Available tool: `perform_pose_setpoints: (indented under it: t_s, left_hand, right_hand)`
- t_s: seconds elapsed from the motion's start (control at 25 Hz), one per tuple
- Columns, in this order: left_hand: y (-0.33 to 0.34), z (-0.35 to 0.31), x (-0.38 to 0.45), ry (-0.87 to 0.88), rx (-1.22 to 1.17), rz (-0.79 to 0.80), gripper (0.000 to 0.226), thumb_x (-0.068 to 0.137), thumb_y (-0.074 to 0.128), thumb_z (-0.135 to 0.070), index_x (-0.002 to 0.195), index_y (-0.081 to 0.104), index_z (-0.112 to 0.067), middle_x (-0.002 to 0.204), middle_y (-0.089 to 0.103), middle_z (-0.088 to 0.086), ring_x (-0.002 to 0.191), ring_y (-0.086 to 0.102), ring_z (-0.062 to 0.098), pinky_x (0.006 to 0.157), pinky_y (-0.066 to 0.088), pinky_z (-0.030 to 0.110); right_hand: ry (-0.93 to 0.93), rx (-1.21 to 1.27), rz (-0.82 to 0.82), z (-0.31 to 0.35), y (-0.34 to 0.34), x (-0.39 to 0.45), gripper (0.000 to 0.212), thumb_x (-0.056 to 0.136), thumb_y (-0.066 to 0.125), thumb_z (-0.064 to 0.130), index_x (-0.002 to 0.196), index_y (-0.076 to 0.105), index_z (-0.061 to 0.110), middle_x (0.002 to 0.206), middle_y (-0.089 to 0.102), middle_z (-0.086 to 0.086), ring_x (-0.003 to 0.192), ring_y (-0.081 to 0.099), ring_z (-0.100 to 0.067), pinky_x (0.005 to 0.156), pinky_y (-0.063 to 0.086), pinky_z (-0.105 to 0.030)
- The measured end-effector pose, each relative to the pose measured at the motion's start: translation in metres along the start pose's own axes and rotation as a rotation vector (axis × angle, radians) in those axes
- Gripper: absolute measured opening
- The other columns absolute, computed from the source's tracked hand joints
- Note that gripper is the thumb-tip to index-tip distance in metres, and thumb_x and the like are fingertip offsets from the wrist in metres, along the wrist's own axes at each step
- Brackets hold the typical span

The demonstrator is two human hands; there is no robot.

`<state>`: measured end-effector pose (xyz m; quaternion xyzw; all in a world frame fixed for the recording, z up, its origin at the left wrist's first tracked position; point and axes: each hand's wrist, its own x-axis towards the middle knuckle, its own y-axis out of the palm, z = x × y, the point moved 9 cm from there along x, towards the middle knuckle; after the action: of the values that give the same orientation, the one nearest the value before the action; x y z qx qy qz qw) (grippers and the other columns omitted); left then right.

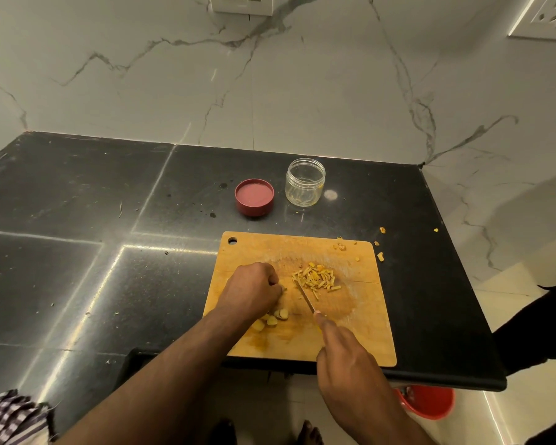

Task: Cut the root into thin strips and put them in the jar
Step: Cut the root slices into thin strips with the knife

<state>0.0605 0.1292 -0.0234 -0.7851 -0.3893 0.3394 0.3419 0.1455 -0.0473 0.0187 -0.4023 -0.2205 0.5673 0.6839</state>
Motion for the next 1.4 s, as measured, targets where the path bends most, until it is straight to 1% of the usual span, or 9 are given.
perform_pose_setpoints:
  t_s: [0.12,0.2,0.36,0.64,0.8,0.92,1.08,1.24,1.4]
  left_hand:
    - [0.000,0.001,-0.001,-0.011,-0.020,0.013,0.021,0.094,0.064,-0.021,0.114,0.070,-0.019,0.101,0.068,-0.004,0.080,0.062,0.009,0.069,0.058,0.026]
    - [0.000,0.003,0.000,-0.036,-0.045,0.007,0.025,0.094,0.063,-0.019,0.119,0.068,-0.020,0.105,0.069,-0.002,0.079,0.064,0.009,0.064,0.056,0.024]
    - [-0.001,0.002,0.000,-0.033,-0.040,-0.014,0.026,0.093,0.065,-0.022,0.118,0.071,-0.021,0.112,0.070,-0.002,0.089,0.063,0.011,0.070,0.054,0.024]
    - [0.002,0.002,0.001,-0.033,-0.010,-0.026,0.015,0.089,0.060,-0.018,0.089,0.074,-0.022,0.087,0.071,-0.005,0.076,0.065,0.013,0.069,0.061,0.035]
    - [0.003,0.001,0.002,-0.016,0.014,-0.021,0.017,0.090,0.059,-0.018,0.085,0.075,-0.020,0.083,0.071,-0.004,0.074,0.064,0.013,0.063,0.058,0.031]
    - [0.002,0.000,0.002,-0.012,0.029,-0.023,0.016,0.090,0.061,-0.021,0.081,0.075,-0.020,0.079,0.070,-0.004,0.072,0.065,0.014,0.067,0.060,0.036]
    - [0.002,0.000,0.002,-0.007,0.013,-0.015,0.013,0.092,0.065,-0.027,0.087,0.075,-0.021,0.083,0.070,-0.004,0.076,0.064,0.012,0.069,0.058,0.033]
    - [0.001,0.000,0.001,-0.004,0.003,-0.004,0.012,0.093,0.064,-0.024,0.096,0.076,-0.021,0.091,0.071,-0.004,0.081,0.063,0.011,0.073,0.059,0.032]
    - [0.001,-0.001,-0.001,0.015,0.007,0.017,0.016,0.094,0.061,-0.020,0.100,0.076,-0.018,0.098,0.072,-0.003,0.082,0.063,0.011,0.070,0.058,0.028]
  right_hand:
    - [0.020,0.048,0.000,0.001,-0.004,0.004,0.050,0.104,0.033,0.025,0.152,0.022,0.033,0.141,0.043,0.011,0.118,0.049,-0.005,0.094,0.039,-0.018]
    - [0.007,0.048,0.009,0.005,-0.002,0.006,0.050,0.104,0.033,0.025,0.152,0.023,0.032,0.146,0.041,0.012,0.124,0.045,-0.004,0.099,0.039,-0.019]
    - [-0.012,0.032,0.018,0.011,0.005,0.015,0.050,0.104,0.033,0.024,0.153,0.023,0.029,0.150,0.038,0.010,0.130,0.043,-0.007,0.104,0.039,-0.020]
    - [-0.011,-0.010,0.048,0.018,0.015,0.023,0.052,0.103,0.032,0.023,0.153,0.021,0.029,0.148,0.040,0.005,0.125,0.047,-0.010,0.101,0.043,-0.023]
    - [0.005,-0.011,0.079,0.018,0.020,0.023,0.053,0.104,0.031,0.023,0.155,0.018,0.029,0.149,0.039,0.004,0.126,0.047,-0.013,0.100,0.043,-0.025]
    - [0.008,0.002,0.081,0.014,0.020,0.015,0.054,0.103,0.032,0.024,0.155,0.016,0.032,0.146,0.041,0.006,0.121,0.049,-0.011,0.097,0.043,-0.025]
    - [0.004,0.007,0.066,0.010,0.015,0.001,0.052,0.104,0.032,0.025,0.154,0.018,0.032,0.143,0.042,0.009,0.117,0.051,-0.008,0.094,0.042,-0.019]
    - [0.019,-0.017,0.025,0.005,0.006,-0.003,0.050,0.104,0.033,0.025,0.152,0.021,0.034,0.132,0.047,0.010,0.106,0.056,-0.009,0.087,0.046,-0.020]
    - [0.024,0.062,-0.014,0.005,-0.004,0.000,0.049,0.104,0.034,0.026,0.151,0.023,0.036,0.138,0.045,0.014,0.114,0.051,-0.004,0.092,0.041,-0.016]
